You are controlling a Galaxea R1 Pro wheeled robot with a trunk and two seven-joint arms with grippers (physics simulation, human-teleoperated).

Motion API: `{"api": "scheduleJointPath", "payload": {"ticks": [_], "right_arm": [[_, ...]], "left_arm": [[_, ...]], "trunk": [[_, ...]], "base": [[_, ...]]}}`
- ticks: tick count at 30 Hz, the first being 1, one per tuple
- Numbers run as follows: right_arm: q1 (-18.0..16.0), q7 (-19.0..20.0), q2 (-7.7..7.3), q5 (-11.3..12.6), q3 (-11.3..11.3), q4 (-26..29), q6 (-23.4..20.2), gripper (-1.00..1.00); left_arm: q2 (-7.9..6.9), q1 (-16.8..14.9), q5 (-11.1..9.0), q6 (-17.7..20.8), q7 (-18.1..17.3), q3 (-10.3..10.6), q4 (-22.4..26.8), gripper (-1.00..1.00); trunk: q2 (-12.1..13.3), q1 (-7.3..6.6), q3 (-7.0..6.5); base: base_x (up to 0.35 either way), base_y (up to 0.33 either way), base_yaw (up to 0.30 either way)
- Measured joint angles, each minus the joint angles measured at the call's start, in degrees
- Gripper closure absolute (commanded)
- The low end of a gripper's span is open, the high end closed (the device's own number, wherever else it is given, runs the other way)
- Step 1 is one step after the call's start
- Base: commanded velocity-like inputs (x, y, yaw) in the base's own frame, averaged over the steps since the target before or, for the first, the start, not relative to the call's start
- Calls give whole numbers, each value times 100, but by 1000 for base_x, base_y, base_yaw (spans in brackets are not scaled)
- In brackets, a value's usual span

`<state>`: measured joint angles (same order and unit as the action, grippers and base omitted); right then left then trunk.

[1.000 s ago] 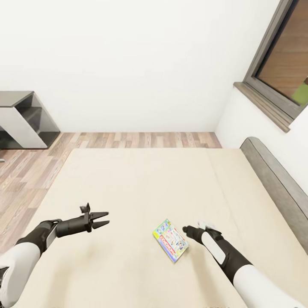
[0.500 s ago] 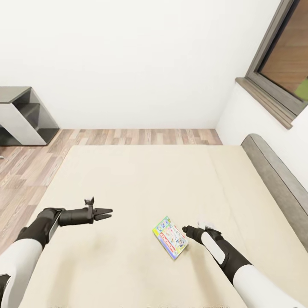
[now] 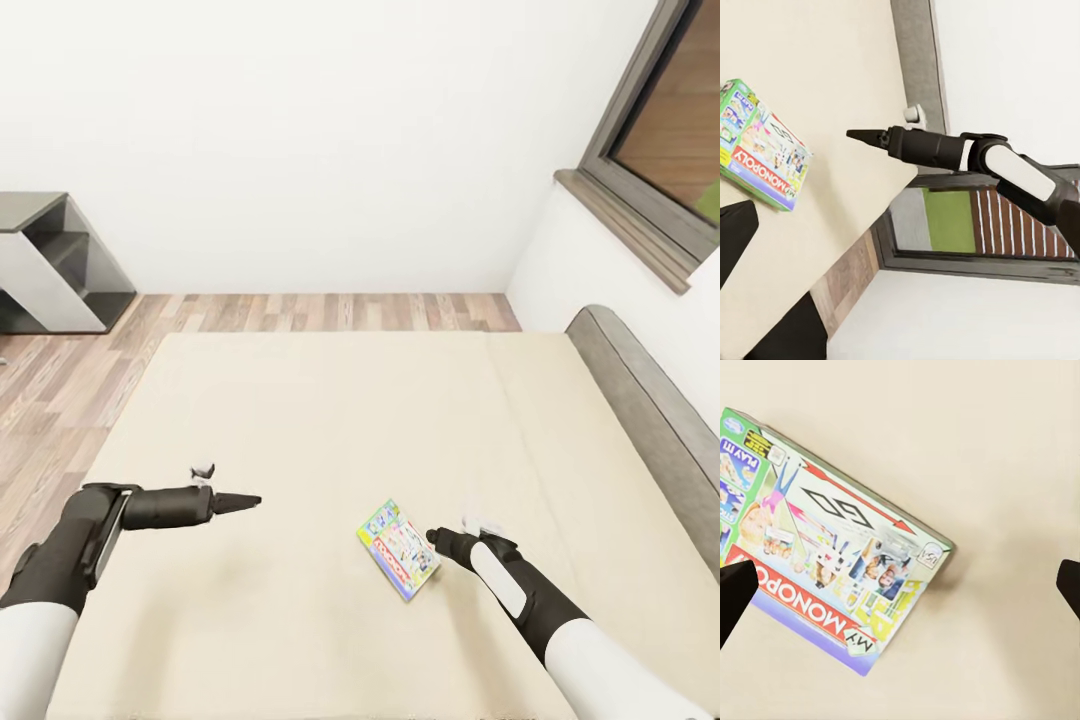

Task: Put all the toys in the child's room - the three board games (two on the bed and one on the table), the two jigsaw puzzles on the table, and the tennis ball on the table - inside the toy box on the table in the child's room.

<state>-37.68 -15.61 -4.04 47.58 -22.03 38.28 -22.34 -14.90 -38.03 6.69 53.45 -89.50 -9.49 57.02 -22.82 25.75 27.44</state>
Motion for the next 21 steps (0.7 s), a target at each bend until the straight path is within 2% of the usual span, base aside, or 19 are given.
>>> {"api": "scheduleJointPath", "payload": {"ticks": [2, 6, 10, 21], "right_arm": [[1, 0, 0, 1, 0, 0, 0, -100], [-2, 0, 0, 1, 0, -1, 0, -100], [-4, 0, 0, 1, 0, -1, 0, -100], [-1, 0, 0, 1, 0, -1, 0, -100]], "left_arm": [[-2, 240, -10, 233, 1, -1, 598, -100], [-7, 560, -26, 407, 2, -4, 1400, -100], [-9, 756, -34, 509, 2, -14, 1862, -100], [-14, 881, -43, 562, 3, -45, 2134, -100]], "trunk": [[0, 0, 19], [0, 0, 57], [0, 0, 95], [0, 0, 199]], "base": [[0, 0, 0], [0, 0, 0], [0, 0, 0], [0, 0, 0]]}}
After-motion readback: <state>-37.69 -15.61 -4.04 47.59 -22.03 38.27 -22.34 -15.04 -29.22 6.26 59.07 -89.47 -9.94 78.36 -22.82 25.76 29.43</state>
